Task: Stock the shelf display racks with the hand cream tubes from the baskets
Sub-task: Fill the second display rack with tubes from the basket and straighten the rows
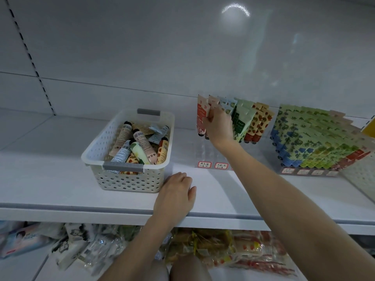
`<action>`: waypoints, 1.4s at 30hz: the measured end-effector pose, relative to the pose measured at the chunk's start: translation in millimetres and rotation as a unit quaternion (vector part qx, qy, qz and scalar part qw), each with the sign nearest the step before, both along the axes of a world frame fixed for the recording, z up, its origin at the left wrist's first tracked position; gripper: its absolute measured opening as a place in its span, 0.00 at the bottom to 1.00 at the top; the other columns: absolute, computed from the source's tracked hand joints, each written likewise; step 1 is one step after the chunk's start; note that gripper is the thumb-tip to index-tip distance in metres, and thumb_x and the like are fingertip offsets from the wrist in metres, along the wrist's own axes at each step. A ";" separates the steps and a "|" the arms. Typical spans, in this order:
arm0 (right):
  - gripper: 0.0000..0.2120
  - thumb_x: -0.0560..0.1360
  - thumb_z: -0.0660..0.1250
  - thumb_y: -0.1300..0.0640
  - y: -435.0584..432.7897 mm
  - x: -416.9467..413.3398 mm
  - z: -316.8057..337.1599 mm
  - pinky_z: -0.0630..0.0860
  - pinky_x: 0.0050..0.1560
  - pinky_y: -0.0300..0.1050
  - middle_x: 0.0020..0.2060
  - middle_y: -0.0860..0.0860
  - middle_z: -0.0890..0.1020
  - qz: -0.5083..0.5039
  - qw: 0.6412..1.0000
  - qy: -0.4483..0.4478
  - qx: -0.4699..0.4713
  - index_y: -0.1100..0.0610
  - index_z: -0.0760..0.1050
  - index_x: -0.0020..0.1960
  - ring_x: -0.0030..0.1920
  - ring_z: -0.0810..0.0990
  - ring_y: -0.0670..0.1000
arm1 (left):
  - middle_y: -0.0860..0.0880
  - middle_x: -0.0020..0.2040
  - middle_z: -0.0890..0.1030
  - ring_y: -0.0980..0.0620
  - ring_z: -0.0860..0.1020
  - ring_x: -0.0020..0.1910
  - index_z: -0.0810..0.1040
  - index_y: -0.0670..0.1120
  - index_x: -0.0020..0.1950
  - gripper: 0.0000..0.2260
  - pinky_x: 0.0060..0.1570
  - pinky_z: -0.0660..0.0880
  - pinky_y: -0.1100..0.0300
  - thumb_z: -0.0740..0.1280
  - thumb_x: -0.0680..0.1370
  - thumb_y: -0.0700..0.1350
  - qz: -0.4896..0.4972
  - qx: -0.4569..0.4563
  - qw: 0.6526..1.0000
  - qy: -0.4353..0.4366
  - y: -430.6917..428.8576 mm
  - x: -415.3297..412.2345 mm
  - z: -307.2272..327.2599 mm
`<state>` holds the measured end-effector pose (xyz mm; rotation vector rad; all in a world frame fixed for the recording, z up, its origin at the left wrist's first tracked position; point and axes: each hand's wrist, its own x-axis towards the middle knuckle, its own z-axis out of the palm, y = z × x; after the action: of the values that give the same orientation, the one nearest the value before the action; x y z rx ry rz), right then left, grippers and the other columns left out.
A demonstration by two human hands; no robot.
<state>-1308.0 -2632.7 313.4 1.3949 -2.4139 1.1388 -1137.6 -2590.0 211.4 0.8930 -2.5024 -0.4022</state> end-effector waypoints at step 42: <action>0.19 0.77 0.63 0.60 3.0 -6.3 3.5 0.62 0.23 0.36 0.25 0.49 0.70 0.003 0.997 -0.040 0.072 0.58 0.64 0.29 0.25 0.67 0.46 | 0.48 0.63 0.75 0.52 0.70 0.64 0.75 0.42 0.61 0.15 0.64 0.65 0.60 0.58 0.80 0.48 0.000 -0.007 1.000 0.021 1.6 0.1 0.6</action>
<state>-1314.3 -2629.7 316.9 1.4247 -2.5959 1.0612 -1137.5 -2588.4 212.1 0.8694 -2.4646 -0.3990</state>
